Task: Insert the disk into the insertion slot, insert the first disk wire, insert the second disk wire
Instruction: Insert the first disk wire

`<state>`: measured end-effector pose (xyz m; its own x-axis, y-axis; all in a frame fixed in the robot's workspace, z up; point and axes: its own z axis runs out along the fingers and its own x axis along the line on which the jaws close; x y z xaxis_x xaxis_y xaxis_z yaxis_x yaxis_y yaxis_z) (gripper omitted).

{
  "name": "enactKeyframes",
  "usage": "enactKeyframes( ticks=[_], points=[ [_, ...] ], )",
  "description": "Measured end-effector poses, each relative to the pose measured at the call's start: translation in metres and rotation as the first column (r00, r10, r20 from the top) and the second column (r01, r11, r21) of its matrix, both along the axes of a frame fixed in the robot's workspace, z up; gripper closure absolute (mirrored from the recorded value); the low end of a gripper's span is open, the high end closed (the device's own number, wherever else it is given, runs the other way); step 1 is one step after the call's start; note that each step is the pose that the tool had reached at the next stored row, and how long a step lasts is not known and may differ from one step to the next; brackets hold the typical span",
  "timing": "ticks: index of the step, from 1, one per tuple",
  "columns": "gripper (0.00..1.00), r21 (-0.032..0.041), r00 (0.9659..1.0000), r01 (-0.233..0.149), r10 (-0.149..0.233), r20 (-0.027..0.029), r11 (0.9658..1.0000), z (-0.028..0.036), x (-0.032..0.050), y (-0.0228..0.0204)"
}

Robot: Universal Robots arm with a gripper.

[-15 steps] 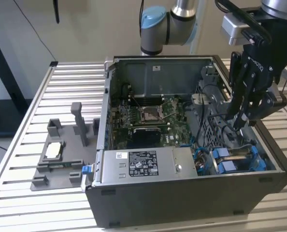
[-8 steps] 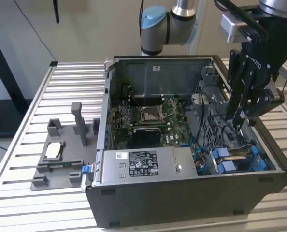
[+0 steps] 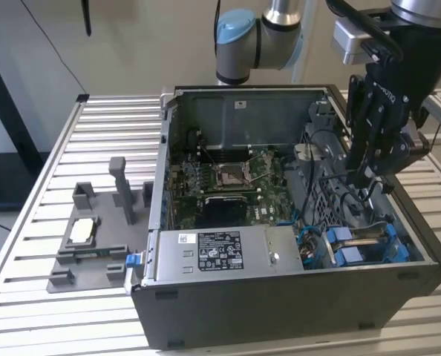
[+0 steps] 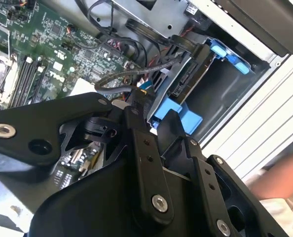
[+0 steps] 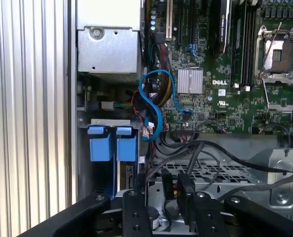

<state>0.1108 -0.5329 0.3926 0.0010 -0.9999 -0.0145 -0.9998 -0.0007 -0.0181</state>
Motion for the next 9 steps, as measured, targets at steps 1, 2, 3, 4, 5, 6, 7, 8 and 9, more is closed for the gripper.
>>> enactKeyframes(
  ticks=[1, 2, 3, 4, 5, 6, 7, 8, 9],
  points=[
    [0.61, 0.0003, 1.0000, 0.000, 0.000, 0.0008, 1.0000, -0.0008, -0.0002, 0.0005],
    [0.61, 0.0006, 1.0000, -0.001, 0.001, 0.0018, 1.0000, -0.0015, -0.0004, 0.0010],
    [0.61, 0.0010, 1.0000, -0.001, 0.001, 0.0027, 1.0000, -0.0023, -0.0005, 0.0014],
    [0.61, 0.0015, 1.0000, -0.002, 0.002, 0.0036, 1.0000, -0.0031, -0.0006, 0.0019],
    [0.61, 0.0022, 1.0000, -0.003, 0.003, 0.0045, 1.0000, -0.0037, -0.0007, 0.0022],
    [0.61, 0.0034, 1.0000, -0.004, 0.004, 0.0054, 1.0000, -0.0042, -0.0007, 0.0024],
    [0.61, 0.0045, 1.0000, -0.005, 0.005, 0.0063, 1.0000, -0.0045, -0.0007, 0.0025],
    [0.61, 0.0053, 1.0000, -0.007, 0.006, 0.0071, 1.0000, -0.0047, -0.0007, 0.0027],
    [0.61, 0.0055, 0.9999, -0.007, 0.007, 0.0074, 1.0000, -0.0049, -0.0007, 0.0028]
  ],
)
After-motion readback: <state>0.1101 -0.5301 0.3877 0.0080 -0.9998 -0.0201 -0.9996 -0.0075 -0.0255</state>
